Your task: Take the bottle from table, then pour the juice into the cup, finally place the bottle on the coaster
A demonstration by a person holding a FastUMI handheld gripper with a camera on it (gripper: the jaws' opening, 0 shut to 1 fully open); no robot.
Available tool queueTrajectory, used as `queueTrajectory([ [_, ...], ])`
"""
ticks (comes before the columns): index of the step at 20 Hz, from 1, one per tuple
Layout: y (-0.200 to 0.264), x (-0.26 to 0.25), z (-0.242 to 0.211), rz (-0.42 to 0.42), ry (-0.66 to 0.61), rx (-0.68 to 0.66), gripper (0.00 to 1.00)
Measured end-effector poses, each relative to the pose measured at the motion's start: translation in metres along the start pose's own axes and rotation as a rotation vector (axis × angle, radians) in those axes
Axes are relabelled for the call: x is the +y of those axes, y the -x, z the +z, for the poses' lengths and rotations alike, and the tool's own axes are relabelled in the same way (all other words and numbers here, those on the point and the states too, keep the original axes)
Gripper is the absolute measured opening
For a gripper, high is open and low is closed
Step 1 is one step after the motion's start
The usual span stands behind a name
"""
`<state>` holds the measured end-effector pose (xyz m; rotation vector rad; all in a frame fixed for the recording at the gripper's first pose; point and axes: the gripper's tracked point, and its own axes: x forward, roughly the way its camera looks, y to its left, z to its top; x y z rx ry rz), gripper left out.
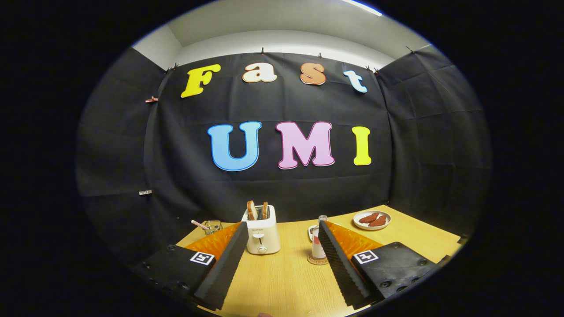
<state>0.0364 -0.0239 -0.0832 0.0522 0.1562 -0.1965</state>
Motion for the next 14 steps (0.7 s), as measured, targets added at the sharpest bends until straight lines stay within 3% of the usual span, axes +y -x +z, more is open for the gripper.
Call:
queueTrajectory([
  [14,0.0102,-0.0035,-0.0026,-0.014,0.014,-0.004,1.0],
])
